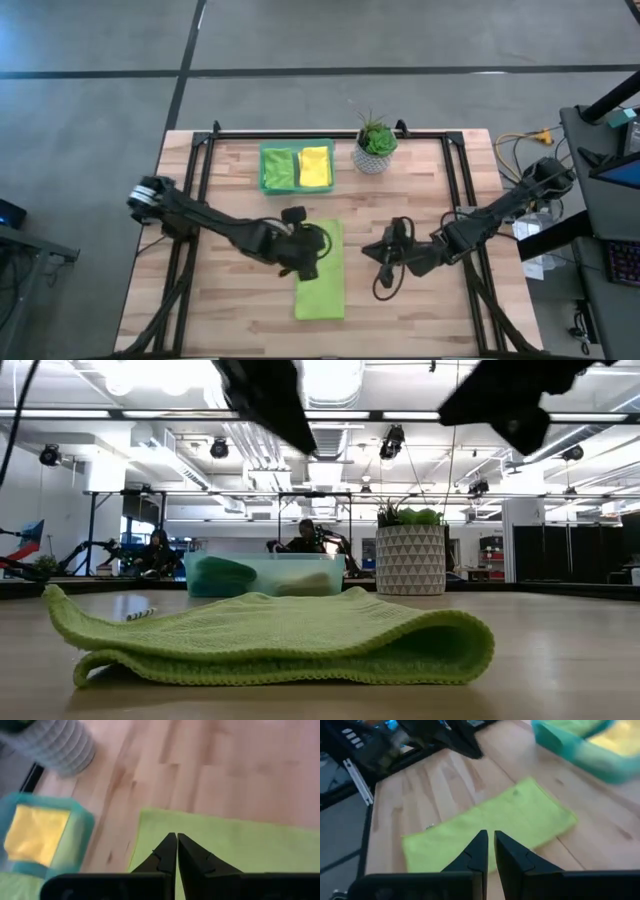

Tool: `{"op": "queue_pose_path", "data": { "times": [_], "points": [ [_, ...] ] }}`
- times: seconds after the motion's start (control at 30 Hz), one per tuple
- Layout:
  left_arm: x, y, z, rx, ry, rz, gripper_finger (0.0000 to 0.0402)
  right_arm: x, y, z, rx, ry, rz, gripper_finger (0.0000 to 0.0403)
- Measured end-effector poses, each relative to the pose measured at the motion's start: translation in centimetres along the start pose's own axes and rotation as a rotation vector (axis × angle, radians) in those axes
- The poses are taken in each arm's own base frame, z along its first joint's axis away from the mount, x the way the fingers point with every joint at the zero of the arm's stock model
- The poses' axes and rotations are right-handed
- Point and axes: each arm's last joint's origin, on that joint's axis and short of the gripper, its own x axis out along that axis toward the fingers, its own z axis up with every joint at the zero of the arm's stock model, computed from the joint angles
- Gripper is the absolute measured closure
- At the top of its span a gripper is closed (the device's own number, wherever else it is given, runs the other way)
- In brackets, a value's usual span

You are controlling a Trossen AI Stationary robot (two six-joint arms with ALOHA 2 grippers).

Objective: Fold microfiber towels
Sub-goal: Fold the light green microfiber towel

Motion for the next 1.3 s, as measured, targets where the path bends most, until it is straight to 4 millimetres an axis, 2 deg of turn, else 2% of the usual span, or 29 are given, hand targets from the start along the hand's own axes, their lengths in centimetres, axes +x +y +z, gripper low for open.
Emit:
{"op": "queue_pose_path", "data": {
  "times": [0.13, 0.27, 0.37, 0.57, 0.8, 1.0, 1.1, 1.2, 1.3],
  "points": [
    [-3.4, -0.4, -0.7, 0.026, -0.031, -0.083, 0.0402, 1.5, 0.6, -0.1, -0.096, -0.03, 0.036, 0.0375],
    [-6.3, -1.3, -1.6, -0.125, -0.068, -0.161, 0.0402, 2.3, 1.7, 0.5, -0.189, -0.038, 0.093, 0.0375],
    [-7.3, -2.6, -2.7, -0.259, -0.069, -0.218, 0.0402, 2.4, 2.4, 1.2, -0.229, -0.05, 0.111, 0.0375],
    [-8.0, -6.0, -5.5, -0.33, -0.008, -0.319, 0.0402, 2.9, 3.0, 2.0, -0.217, -0.054, 0.129, 0.0375],
    [-8.6, -8.3, -8.7, -0.301, 0.143, -0.455, 0.0402, 4.2, 3.3, 0.5, -0.261, 0.106, 0.277, 0.0374],
    [-8.8, -9.2, -10.6, -0.264, 0.158, -0.504, 0.0402, 5.6, 3.7, -0.3, -0.15, 0.166, 0.262, 0.0374],
    [-8.5, -9.4, -11.3, -0.219, 0.157, -0.549, 0.0402, 6.1, 4.3, -0.1, -0.134, 0.163, 0.265, 0.0374],
    [-9.3, -8.7, -11.6, -0.175, 0.147, -0.618, 0.0402, 6.5, 5.2, 0.5, -0.134, 0.148, 0.275, 0.0374],
    [-9.6, -9.0, -11.7, -0.168, 0.155, -0.69, 0.0402, 7.1, 5.8, 1.2, -0.135, 0.136, 0.277, 0.0374]
  ]
}}
